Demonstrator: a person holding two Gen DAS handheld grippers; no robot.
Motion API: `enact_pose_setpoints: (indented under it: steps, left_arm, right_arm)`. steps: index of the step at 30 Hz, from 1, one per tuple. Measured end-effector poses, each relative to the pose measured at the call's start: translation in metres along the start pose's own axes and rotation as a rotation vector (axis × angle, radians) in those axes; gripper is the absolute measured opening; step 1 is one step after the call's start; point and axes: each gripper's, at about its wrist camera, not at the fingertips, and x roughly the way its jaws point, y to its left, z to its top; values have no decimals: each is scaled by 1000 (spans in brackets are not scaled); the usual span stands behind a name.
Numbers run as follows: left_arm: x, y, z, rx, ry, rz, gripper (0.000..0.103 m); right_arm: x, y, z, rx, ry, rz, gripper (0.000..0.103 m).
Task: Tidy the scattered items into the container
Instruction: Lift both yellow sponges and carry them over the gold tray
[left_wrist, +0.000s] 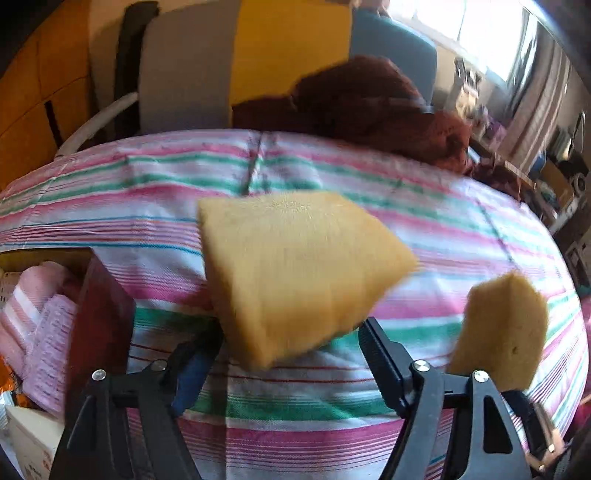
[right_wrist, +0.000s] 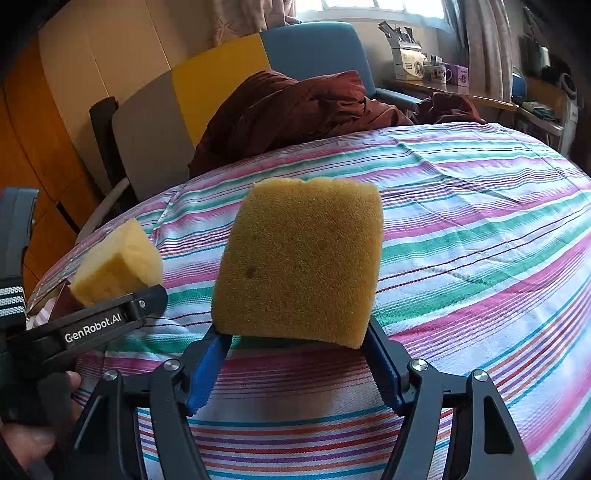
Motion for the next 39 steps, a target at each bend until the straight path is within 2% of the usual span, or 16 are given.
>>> enact_pose_setpoints:
  steps: [5, 8, 10, 13, 16, 22, 25, 31, 34, 39]
  left_arm:
    - [-17, 2, 4, -14, -64, -15, 76]
    - [-11, 5, 5, -12, -38, -49, 63]
    - [-8, 5, 3, -9, -15, -55, 59]
    - [-10, 7, 3, -4, -28, -61, 49]
    - [-13, 9, 2, -15, -35, -93, 46]
    - [-29, 16, -13, -45, -50, -127, 44]
    - [-39, 21, -23, -70, -56, -169, 44]
    - [-61, 19, -45, -46, -51, -239, 45]
    - [-78, 20, -54, -13, -71, -265, 45]
    - [-112, 37, -74, 18, -97, -304, 45]
  right_arm:
    - [0, 0, 0, -2, 0, -2, 72]
    - [0, 1, 0, -7, 0, -7, 72]
    - [0, 1, 0, -9, -1, -10, 72]
    - [0, 1, 0, -10, -3, -14, 71]
    - [-1, 1, 0, -3, -7, -10, 70]
    - [-2, -1, 0, 7, -12, 0, 69]
    - [-2, -2, 0, 12, -14, 5, 69]
    - [-3, -3, 0, 18, -19, 10, 68]
    - [-9, -9, -2, 52, -28, 42, 63]
    - [-40, -5, -20, 51, -71, 67, 61]
